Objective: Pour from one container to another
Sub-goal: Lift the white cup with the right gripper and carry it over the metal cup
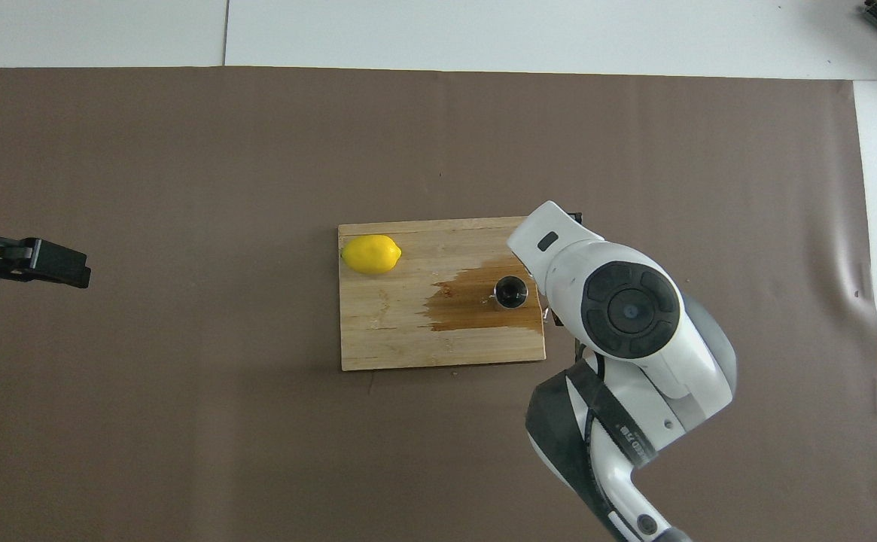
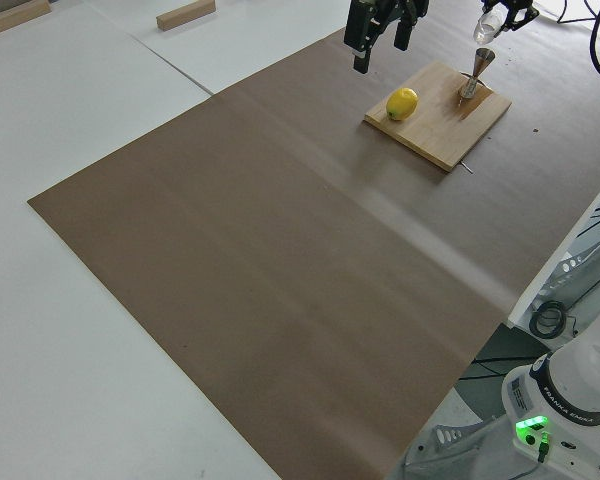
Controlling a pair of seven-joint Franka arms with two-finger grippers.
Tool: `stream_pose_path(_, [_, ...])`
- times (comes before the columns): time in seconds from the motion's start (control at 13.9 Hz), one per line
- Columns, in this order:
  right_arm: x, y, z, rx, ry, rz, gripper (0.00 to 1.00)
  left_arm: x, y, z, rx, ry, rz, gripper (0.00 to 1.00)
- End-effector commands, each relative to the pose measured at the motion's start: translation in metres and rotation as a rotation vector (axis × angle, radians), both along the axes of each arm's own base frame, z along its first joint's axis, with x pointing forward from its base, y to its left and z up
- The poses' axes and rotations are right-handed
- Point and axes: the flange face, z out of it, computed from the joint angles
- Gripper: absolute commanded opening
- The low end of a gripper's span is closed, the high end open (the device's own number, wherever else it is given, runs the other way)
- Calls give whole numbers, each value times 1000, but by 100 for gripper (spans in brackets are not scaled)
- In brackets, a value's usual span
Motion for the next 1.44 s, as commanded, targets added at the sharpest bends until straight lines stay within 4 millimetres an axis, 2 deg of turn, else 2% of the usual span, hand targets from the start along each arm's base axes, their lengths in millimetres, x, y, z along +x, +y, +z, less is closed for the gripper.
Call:
stream_pose_path(0.0, [-4, 8, 9, -68, -43, 28, 0, -10, 3, 1, 1, 3, 13, 100])
stream_pose_path(0.07, [-11, 21, 10, -86, -51, 62, 0, -10, 3, 1, 1, 3, 13, 100])
stream_pose_path(0.22, [-15, 23, 15, -140, -79, 97, 0, -10, 3, 1, 1, 3, 13, 100])
stream_pose_path(0.36, [-24, 35, 16, -184, -98, 147, 0, -10, 2, 5, 1, -5, 11, 100])
stream_pose_path(0.57, [-26, 33, 19, -253, -129, 181, 0, -9, -2, 19, -19, -32, 12, 100])
stream_pose_path(0.72, [-35, 42, 22, -282, -134, 206, 0, -12, -3, 19, -18, -16, 10, 100])
stream_pose_path(1.08, [-42, 48, 28, -372, -178, 262, 0, -18, -4, 17, -14, -6, 6, 100])
stream_pose_path(1.36, [-55, 47, 20, -409, -187, 299, 0, -18, -2, 17, -14, -5, 9, 100])
